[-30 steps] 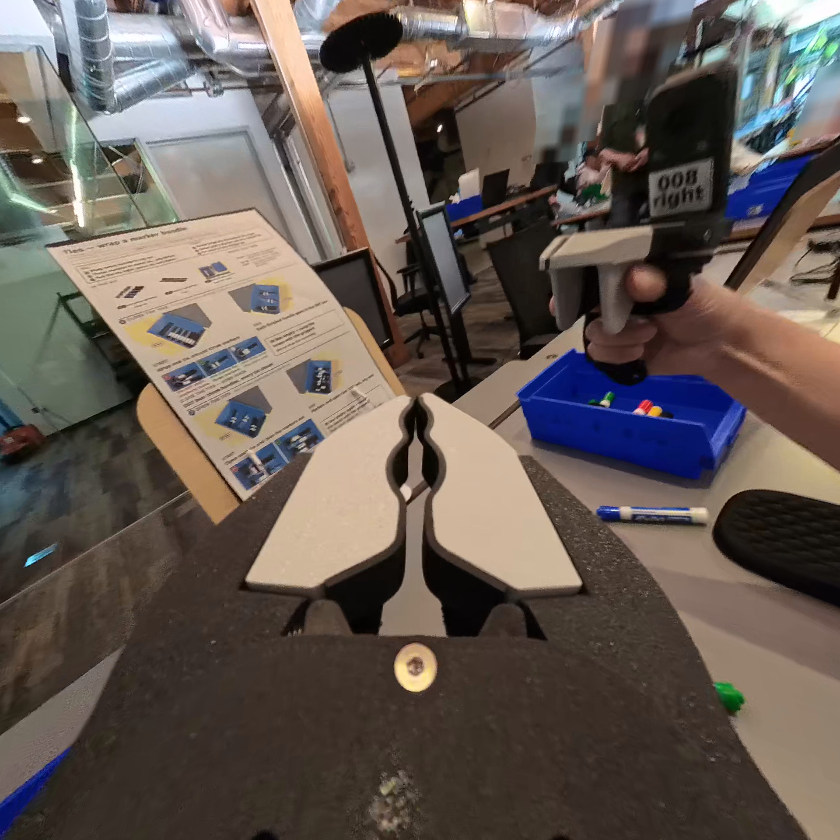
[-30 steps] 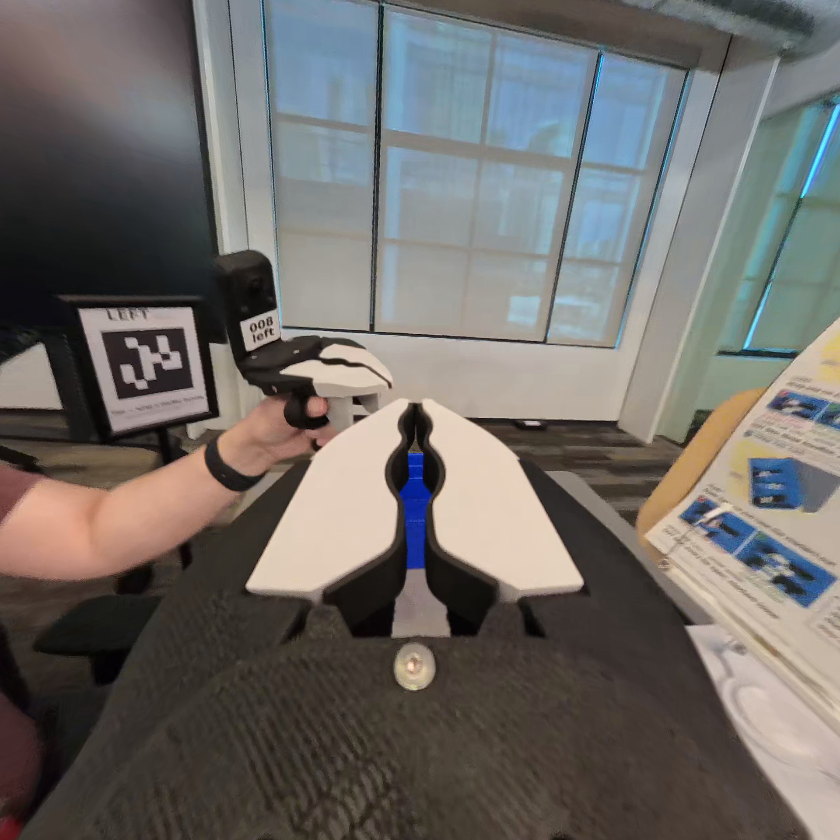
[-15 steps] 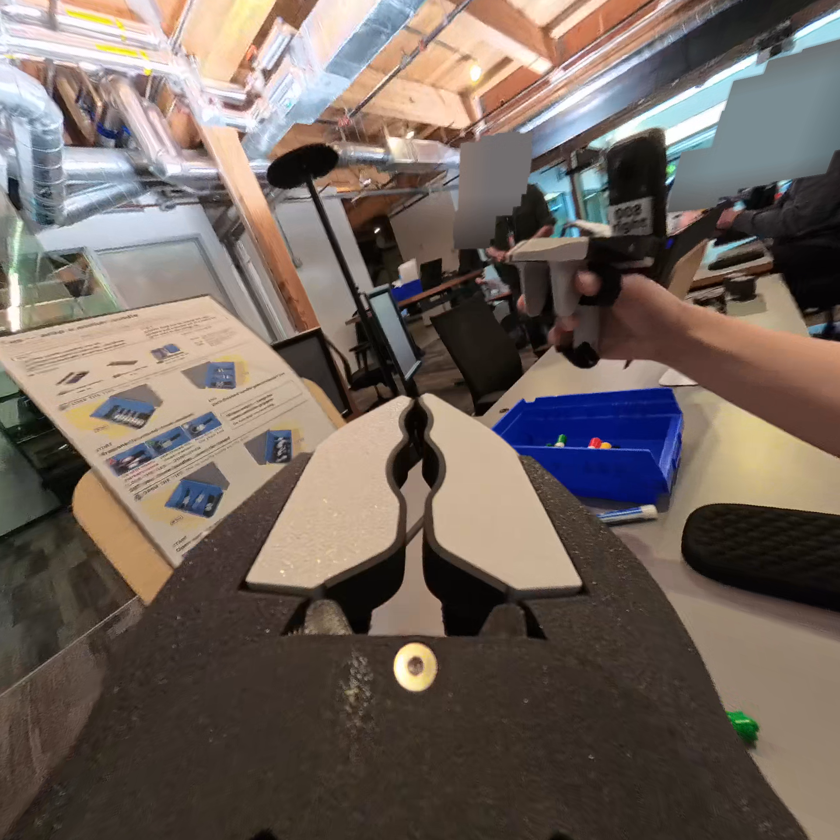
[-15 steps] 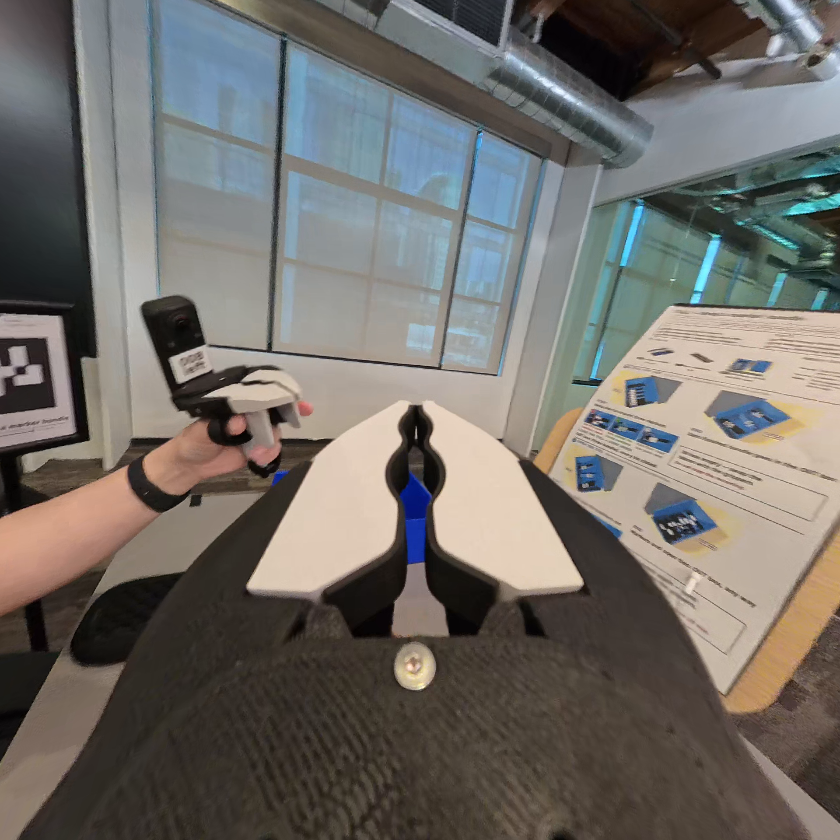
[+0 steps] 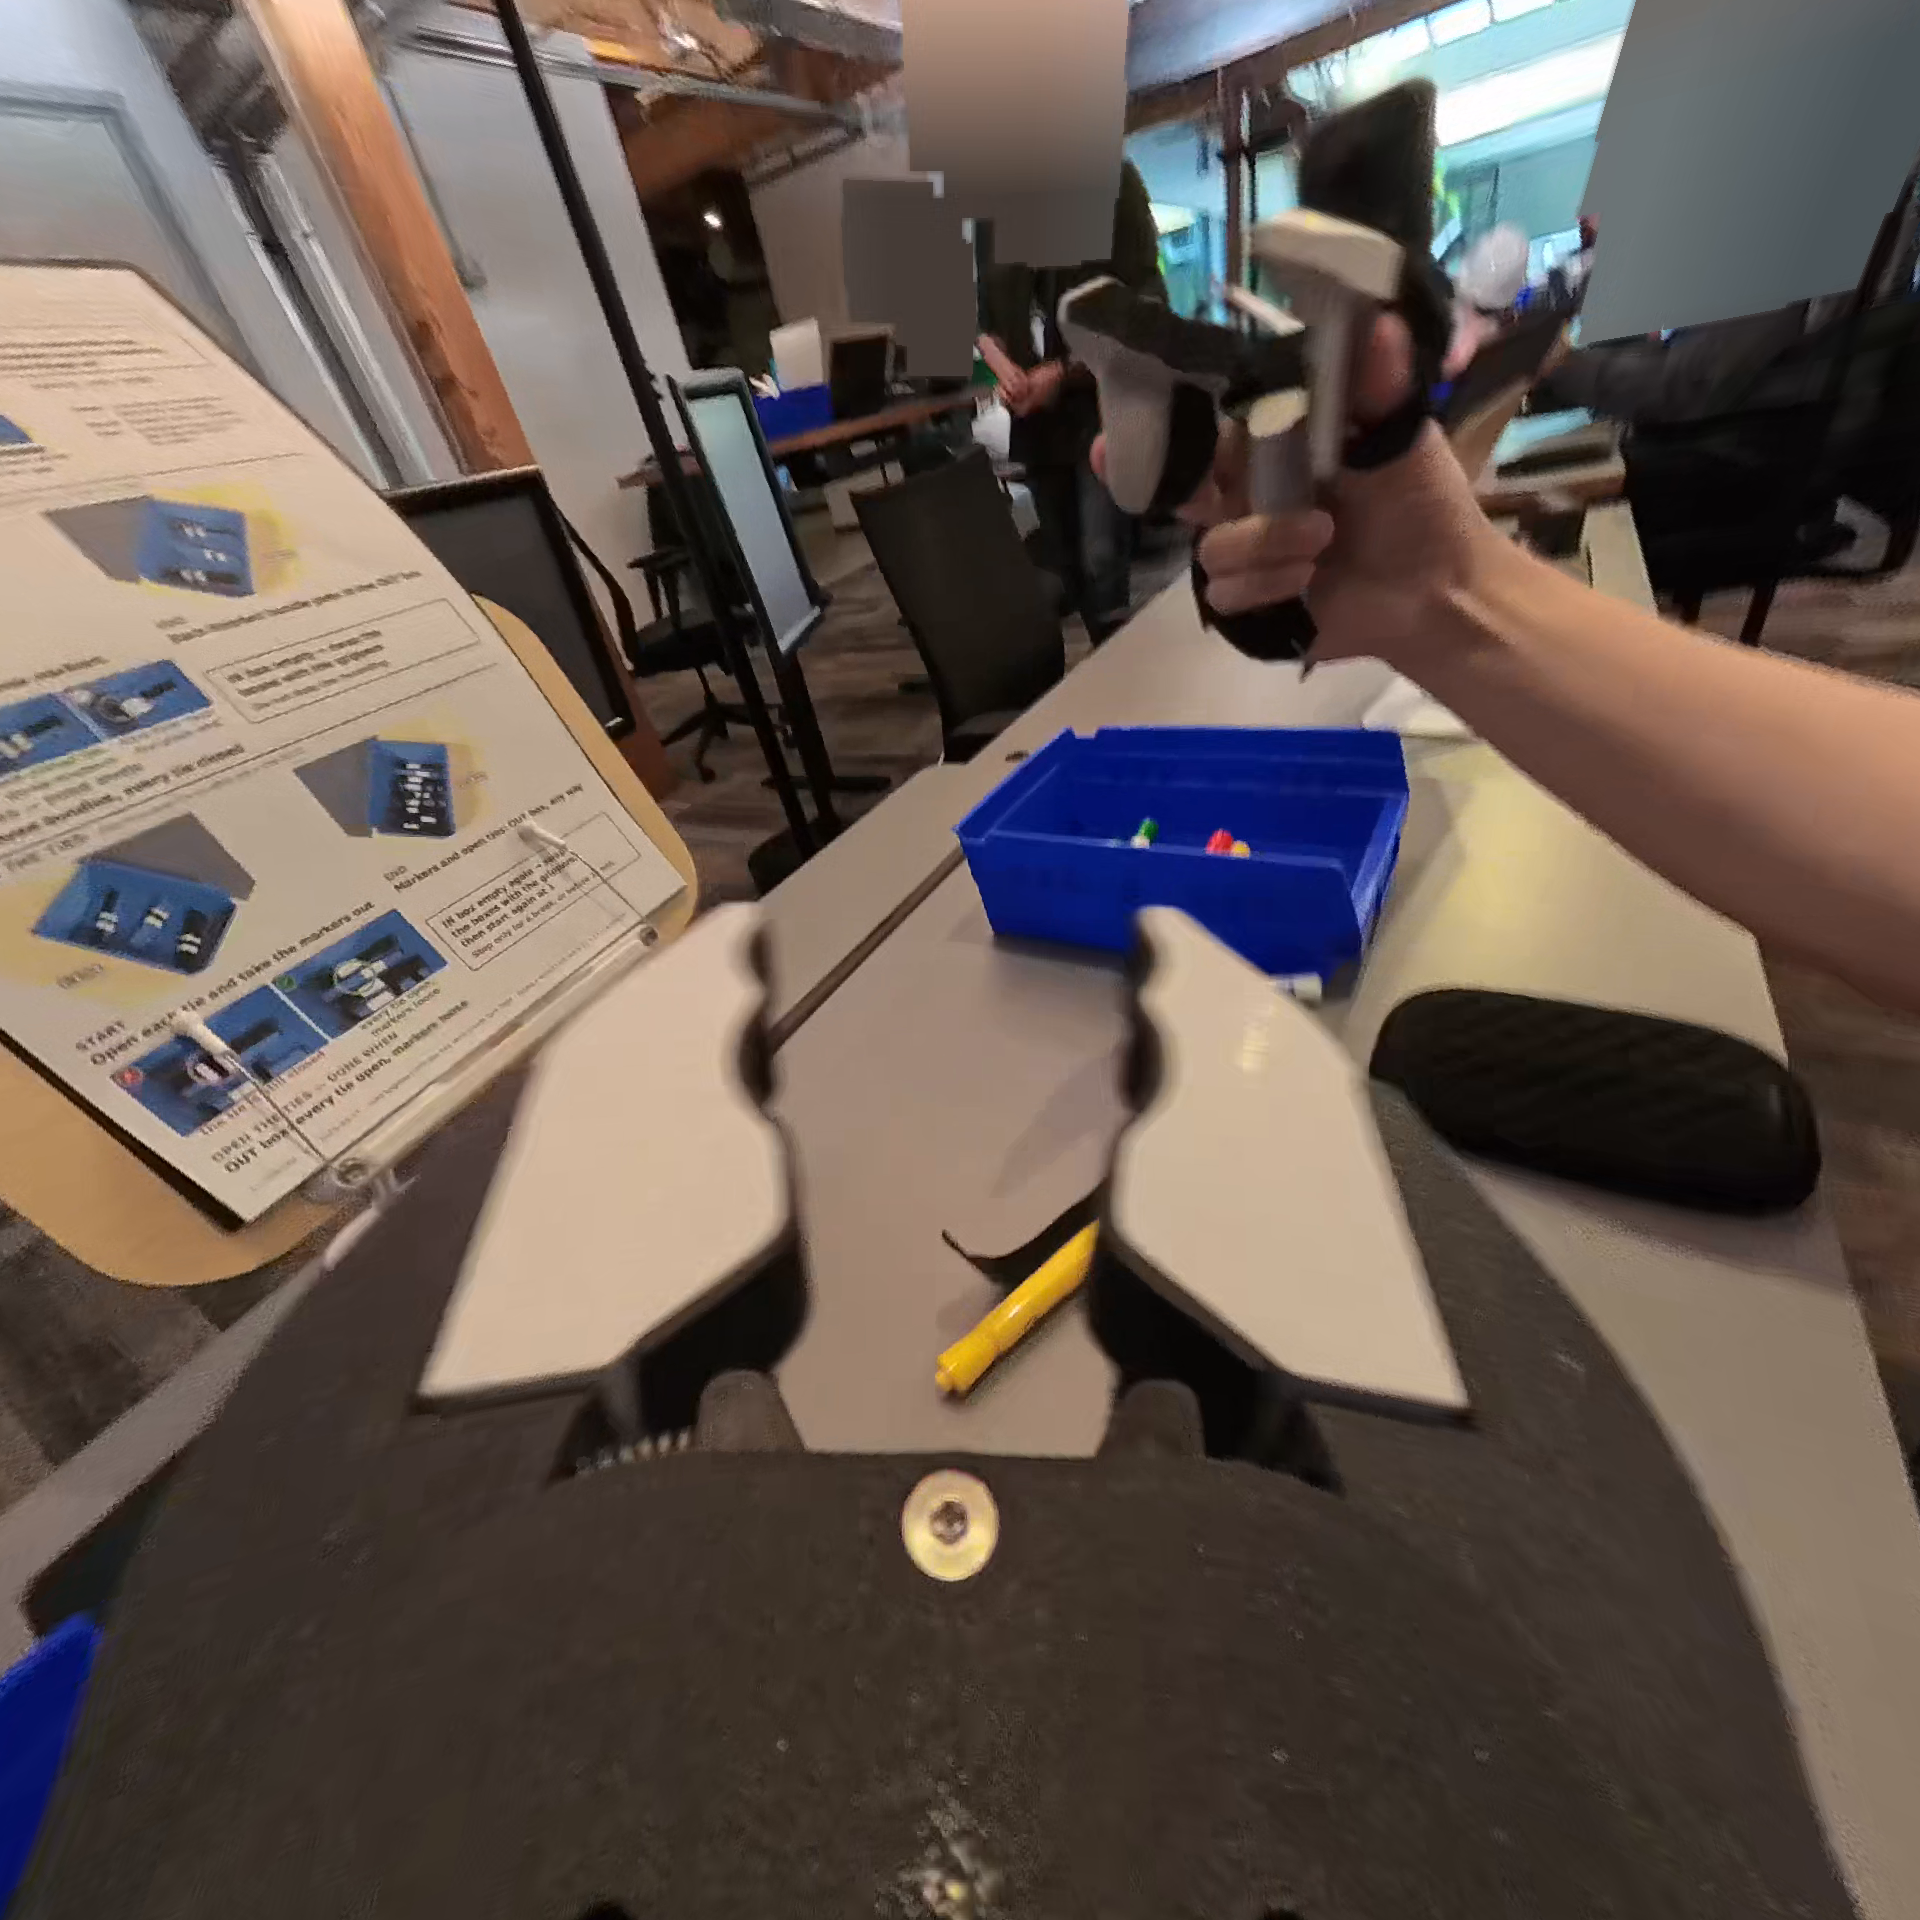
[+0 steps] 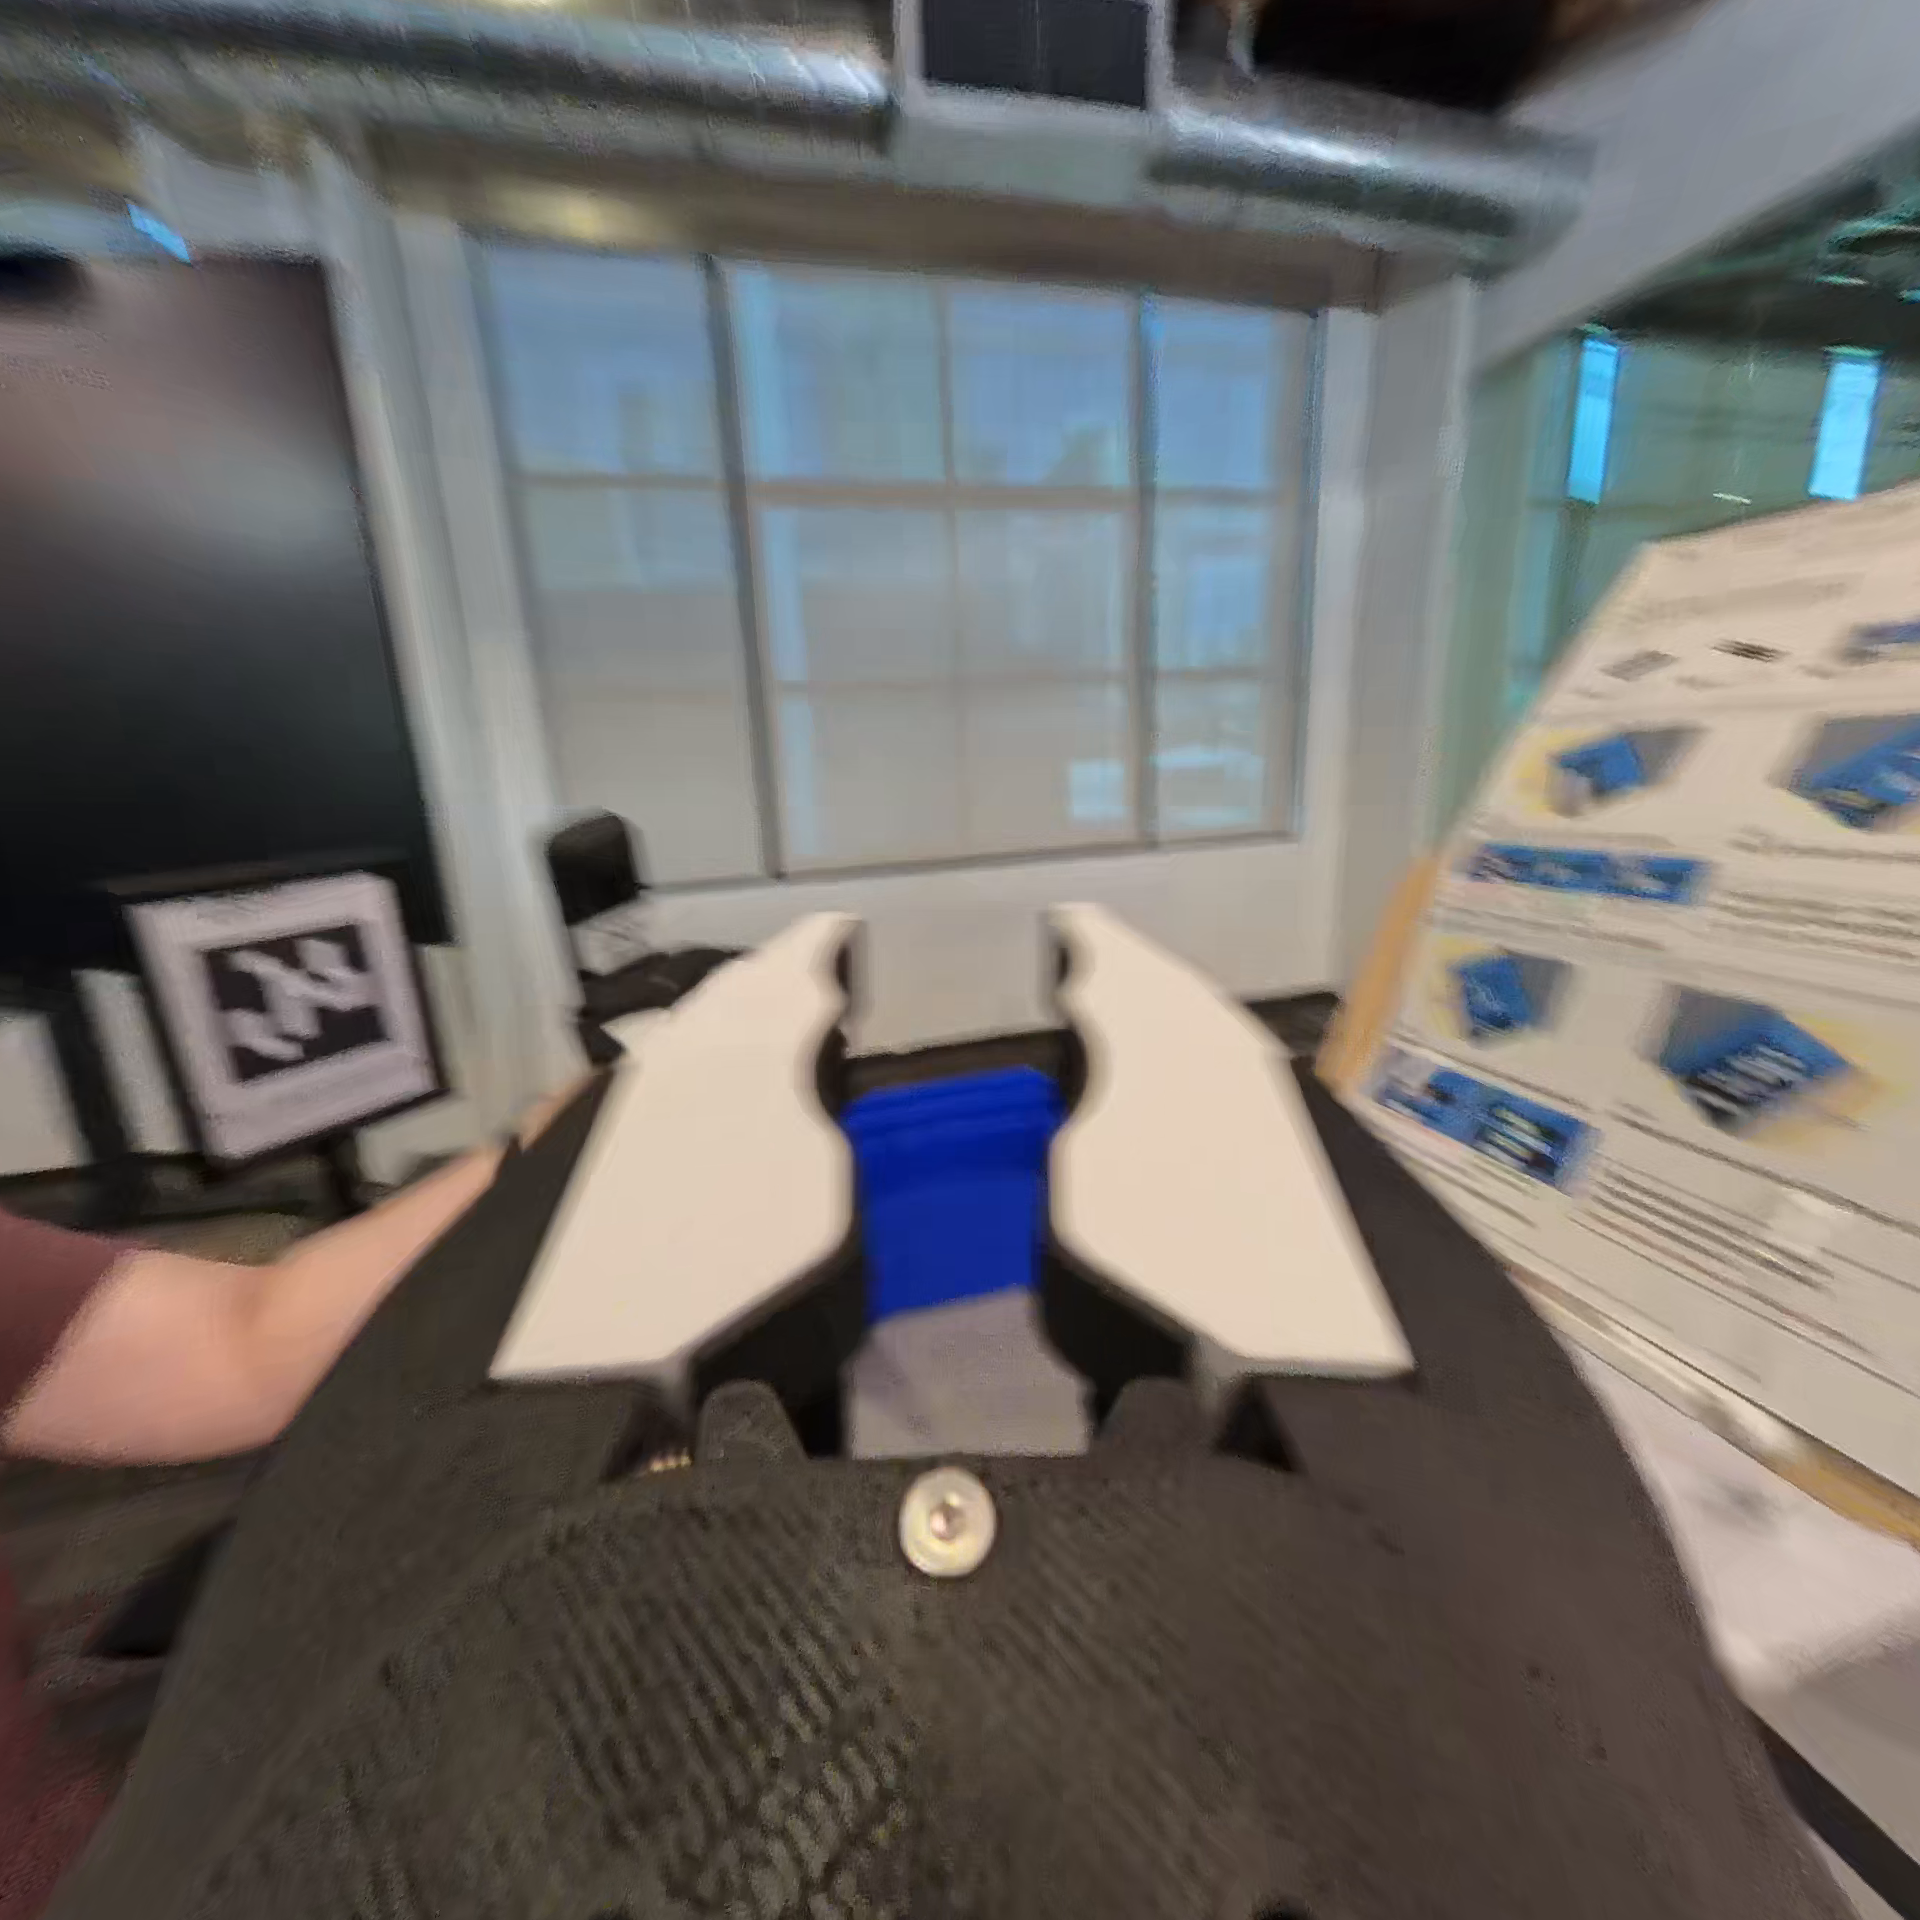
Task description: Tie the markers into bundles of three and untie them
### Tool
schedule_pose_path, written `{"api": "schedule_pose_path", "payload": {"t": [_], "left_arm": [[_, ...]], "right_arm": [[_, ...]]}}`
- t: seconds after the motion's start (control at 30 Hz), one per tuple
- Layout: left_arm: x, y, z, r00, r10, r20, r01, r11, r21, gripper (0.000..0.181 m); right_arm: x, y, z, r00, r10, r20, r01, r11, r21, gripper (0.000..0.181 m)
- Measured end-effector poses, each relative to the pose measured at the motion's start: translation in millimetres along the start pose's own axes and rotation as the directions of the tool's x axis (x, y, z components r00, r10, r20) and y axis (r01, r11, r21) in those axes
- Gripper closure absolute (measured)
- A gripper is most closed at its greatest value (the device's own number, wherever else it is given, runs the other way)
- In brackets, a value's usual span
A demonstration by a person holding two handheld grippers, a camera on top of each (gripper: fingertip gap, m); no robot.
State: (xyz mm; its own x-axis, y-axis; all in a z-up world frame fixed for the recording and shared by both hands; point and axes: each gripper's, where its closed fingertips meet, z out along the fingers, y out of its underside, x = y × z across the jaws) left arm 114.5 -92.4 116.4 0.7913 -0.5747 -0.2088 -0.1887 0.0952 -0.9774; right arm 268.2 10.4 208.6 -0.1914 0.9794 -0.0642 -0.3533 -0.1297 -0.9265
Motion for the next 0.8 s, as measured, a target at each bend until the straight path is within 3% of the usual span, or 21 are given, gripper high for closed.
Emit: {"api": "schedule_pose_path", "payload": {"t": [0.03, 0.07, 0.13, 0.2, 0.27, 0.33, 0.37, 0.43, 0.5, 0.63, 0.8], "left_arm": [[4.7, 4.6, -1.2, 0.998, 0.051, -0.025, -0.052, 0.999, -0.018, 0.164], [8.4, 5.1, -1.8, 0.996, 0.080, -0.039, -0.080, 0.997, -0.005, 0.181], [10.3, 6.3, -0.5, 0.998, 0.039, -0.054, -0.039, 0.999, 0.002, 0.180], [0.2, 6.7, 1.7, 1.000, -0.006, 0.005, 0.006, 1.000, 0.015, 0.144], [3.5, 13.5, -1.3, 1.000, 0.009, -0.029, -0.009, 1.000, -0.014, 0.181], [10.0, 22.6, -4.6, 0.998, -0.017, -0.061, 0.013, 0.998, -0.056, 0.181], [7.5, 29.5, -6.3, 0.999, -0.019, -0.033, 0.016, 0.996, -0.087, 0.177], [-6.9, 37.7, -8.6, 0.995, -0.005, 0.096, 0.015, 0.995, -0.097, 0.142], [-8.7, 47.4, -5.4, 0.993, -0.017, 0.116, 0.030, 0.993, -0.115, 0.128], [4.5, 73.7, 12.8, 0.997, -0.075, 0.028, 0.079, 0.979, -0.190, 0.136], [12.8, 100.0, 17.9, 0.995, -0.098, -0.006, 0.094, 0.965, -0.246, 0.131]], "right_arm": [[12.9, 8.5, -3.8, 0.996, -0.036, -0.076, 0.032, 0.998, -0.046, 0.181], [23.2, 14.9, -7.6, 0.990, -0.047, -0.135, 0.036, 0.996, -0.080, 0.181], [24.3, 26.9, -10.8, 0.993, -0.032, -0.117, 0.016, 0.991, -0.131, 0.181], [41.2, 40.1, -19.8, 0.970, -0.087, -0.227, 0.043, 0.980, -0.193, 0.176], [52.8, 77.3, -37.8, 0.944, -0.134, -0.303, 0.007, 0.923, -0.386, 0.181], [57.7, 138.3, -70.7, 0.915, -0.168, -0.367, -0.114, 0.764, -0.635, 0.178], [60.3, 171.4, -94.4, 0.893, -0.212, -0.397, -0.179, 0.642, -0.745, 0.176], [80.8, 217.6, -147.8, 0.791, -0.413, -0.452, -0.289, 0.399, -0.870, 0.171], [92.2, 251.5, -179.1, 0.749, -0.470, -0.467, -0.404, 0.234, -0.884, 0.162], [103.2, 295.6, -212.4, 0.723, -0.406, -0.559, -0.617, -0.015, -0.787, 0.150], [110.6, 308.6, -229.6, 0.701, -0.380, -0.604, -0.691, -0.150, -0.707, 0.148]]}}
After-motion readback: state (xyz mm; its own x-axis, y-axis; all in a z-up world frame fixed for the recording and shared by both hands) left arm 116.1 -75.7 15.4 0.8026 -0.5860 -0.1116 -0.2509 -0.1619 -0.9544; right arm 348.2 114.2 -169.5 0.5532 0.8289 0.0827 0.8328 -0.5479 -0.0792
